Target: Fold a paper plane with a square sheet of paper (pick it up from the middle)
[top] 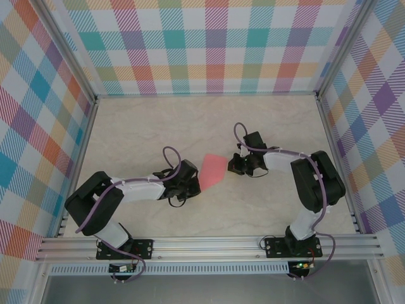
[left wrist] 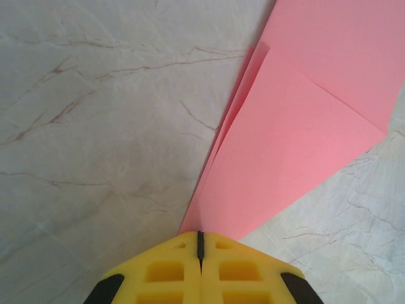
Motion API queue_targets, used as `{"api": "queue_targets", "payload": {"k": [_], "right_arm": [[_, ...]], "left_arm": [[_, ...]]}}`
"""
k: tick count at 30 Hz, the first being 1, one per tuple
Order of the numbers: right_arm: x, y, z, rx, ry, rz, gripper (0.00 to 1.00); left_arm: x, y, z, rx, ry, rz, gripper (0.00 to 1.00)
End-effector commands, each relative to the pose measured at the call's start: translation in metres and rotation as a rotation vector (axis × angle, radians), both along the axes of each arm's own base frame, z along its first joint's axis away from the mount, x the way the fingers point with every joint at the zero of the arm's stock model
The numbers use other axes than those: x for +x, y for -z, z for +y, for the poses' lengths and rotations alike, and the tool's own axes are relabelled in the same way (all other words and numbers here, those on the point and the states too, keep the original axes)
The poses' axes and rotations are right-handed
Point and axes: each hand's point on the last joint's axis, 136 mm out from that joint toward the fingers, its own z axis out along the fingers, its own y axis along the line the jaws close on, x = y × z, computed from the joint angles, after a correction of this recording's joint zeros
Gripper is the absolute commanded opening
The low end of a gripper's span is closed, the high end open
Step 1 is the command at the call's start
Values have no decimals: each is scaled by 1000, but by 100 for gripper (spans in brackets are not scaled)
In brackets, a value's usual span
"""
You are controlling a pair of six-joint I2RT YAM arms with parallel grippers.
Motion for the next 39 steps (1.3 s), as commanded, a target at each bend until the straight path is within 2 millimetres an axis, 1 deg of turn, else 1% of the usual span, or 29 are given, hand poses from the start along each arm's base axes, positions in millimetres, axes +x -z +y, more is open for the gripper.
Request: {"api": "queue_targets", "payload": {"k": [1, 2, 3, 6, 7, 9, 11, 13, 15, 19, 22, 25, 29, 31, 35, 39], "right_arm": [[-4, -29, 5, 30, 1, -22, 0], [-6, -31, 4, 34, 13, -10, 2], [-9, -33, 4, 40, 21, 1, 6], [-18, -38, 6, 76, 36, 35, 26], [-20, -39, 6, 89, 42, 43, 32], [-24, -42, 7, 109, 50, 57, 43], [-26, -44, 8, 126, 55, 69, 51], [-28, -46, 11, 155, 50, 72, 61], [-29, -49, 14, 178, 39, 71, 70], [-29, -47, 15, 186, 45, 76, 84], [-29, -45, 15, 192, 51, 79, 87], [-32, -41, 16, 197, 51, 100, 87], [-32, -36, 19, 210, 50, 131, 87], [-33, -34, 21, 217, 46, 145, 87], [-33, -31, 27, 242, 45, 181, 86], [-36, -26, 33, 243, 49, 211, 82]], "left_arm": [[-11, 0, 16, 60, 30, 35, 0], [-7, -10, 11, 41, 40, 7, 0], [-2, -21, 6, 22, 50, -21, 0], [14, -53, -8, -28, 75, -114, 9], [19, -62, -11, -35, 79, -140, 12], [27, -71, -14, -30, 82, -179, 17], [34, -73, -15, -15, 79, -197, 19], [39, -70, -17, 5, 77, -197, 22], [43, -64, -21, 17, 77, -185, 24], [48, -47, -26, 38, 72, -151, 24], [52, -35, -23, 84, 53, -134, 23], [56, -25, -17, 139, 27, -117, 17], [59, -13, -7, 204, -13, -97, 13], [53, -4, 0, 238, -19, -64, 11], [50, 1, 6, 257, -37, -47, 10], [48, 5, 9, 270, -49, -34, 8]]}}
